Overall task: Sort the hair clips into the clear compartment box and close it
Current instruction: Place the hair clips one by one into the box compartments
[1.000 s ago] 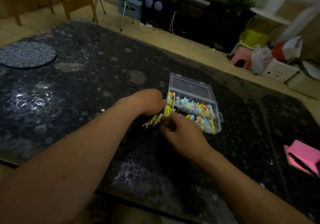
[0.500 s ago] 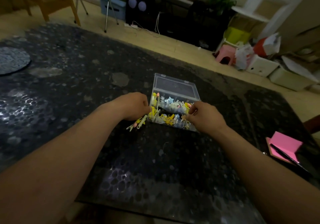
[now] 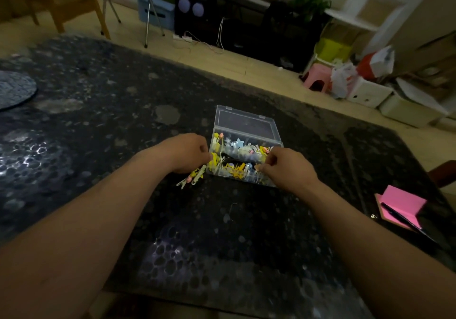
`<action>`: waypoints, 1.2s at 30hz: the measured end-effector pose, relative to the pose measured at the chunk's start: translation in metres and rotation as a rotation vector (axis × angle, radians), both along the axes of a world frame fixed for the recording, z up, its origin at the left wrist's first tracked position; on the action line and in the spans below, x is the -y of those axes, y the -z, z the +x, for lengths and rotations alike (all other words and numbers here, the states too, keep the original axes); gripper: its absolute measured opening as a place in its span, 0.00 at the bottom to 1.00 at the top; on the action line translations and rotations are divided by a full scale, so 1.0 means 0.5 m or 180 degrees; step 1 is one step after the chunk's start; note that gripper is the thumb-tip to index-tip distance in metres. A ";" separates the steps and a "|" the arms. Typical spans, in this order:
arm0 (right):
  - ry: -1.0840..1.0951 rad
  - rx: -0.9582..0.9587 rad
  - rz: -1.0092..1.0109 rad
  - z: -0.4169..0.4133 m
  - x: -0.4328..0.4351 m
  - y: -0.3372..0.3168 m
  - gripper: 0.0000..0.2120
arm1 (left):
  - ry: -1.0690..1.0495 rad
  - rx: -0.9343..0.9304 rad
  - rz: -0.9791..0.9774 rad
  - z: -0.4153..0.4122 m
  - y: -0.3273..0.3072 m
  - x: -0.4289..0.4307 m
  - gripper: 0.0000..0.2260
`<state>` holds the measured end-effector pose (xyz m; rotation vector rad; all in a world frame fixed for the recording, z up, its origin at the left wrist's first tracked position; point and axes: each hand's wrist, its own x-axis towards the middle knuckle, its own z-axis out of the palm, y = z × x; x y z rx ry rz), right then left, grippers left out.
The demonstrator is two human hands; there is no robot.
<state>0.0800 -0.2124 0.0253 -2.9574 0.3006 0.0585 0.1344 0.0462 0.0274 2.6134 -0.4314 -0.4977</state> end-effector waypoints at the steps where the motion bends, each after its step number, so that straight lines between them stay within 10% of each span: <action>1: 0.0002 0.0026 -0.0008 -0.002 -0.001 0.001 0.10 | 0.0003 -0.0008 0.0004 -0.001 -0.001 0.000 0.11; 16: -0.0807 0.1081 0.0285 -0.037 -0.120 0.015 0.04 | -0.0038 0.0012 -0.0134 0.007 -0.012 -0.019 0.10; 36: -0.2440 0.0974 -0.0496 -0.020 -0.250 0.061 0.11 | -0.0263 0.0062 -0.0193 0.015 -0.020 -0.024 0.15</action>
